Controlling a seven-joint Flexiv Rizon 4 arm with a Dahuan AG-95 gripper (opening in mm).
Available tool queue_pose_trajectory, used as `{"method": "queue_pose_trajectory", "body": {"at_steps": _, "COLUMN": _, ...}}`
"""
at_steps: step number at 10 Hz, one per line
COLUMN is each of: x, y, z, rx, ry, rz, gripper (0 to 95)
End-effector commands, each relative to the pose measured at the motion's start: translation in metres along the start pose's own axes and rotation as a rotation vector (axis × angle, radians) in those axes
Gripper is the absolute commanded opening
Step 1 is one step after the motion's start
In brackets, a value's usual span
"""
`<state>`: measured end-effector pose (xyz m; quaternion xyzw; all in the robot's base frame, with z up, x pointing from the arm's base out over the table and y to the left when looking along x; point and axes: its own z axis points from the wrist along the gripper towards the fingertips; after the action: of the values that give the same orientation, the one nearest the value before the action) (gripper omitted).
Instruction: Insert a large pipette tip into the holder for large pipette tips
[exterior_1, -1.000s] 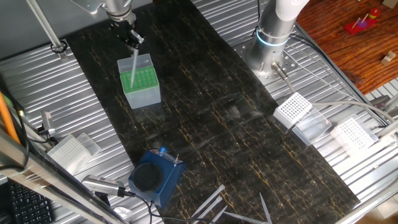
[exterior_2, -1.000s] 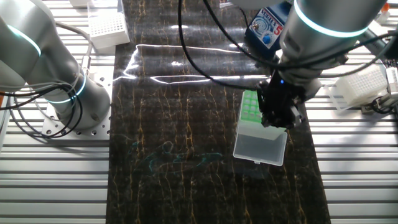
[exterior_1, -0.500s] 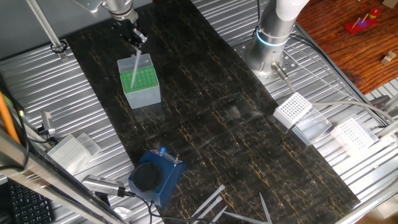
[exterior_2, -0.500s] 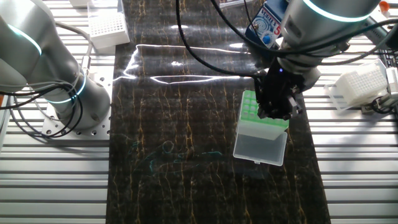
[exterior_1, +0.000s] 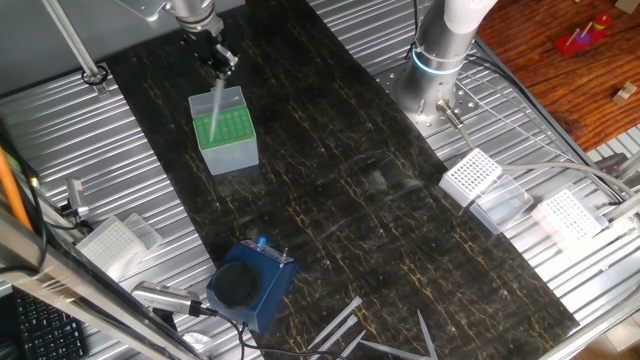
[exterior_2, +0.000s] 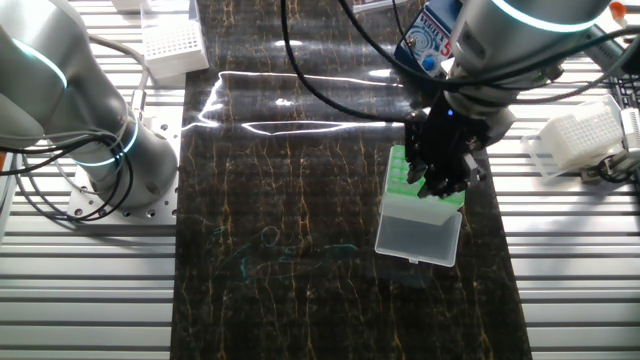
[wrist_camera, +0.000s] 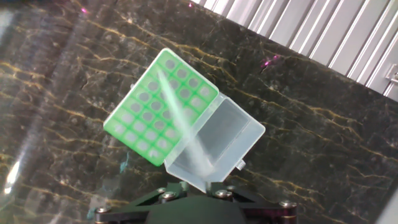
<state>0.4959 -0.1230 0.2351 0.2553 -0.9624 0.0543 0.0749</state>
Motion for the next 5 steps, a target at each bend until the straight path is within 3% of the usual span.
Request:
{"method": "queue_pose_trajectory", "body": {"at_steps": 1, "x": 0.004, "y": -0.002, "z": 0.003, "rx": 0.005, "ry": -0.007, "rz": -0.011, "gripper": 19.0}}
{"method": "queue_pose_trajectory", "body": {"at_steps": 5, "x": 0.000, "y": -0.010, "z": 0.013, "rx": 0.023, "ry": -0.031, "rz": -0.067, "gripper": 19.0}}
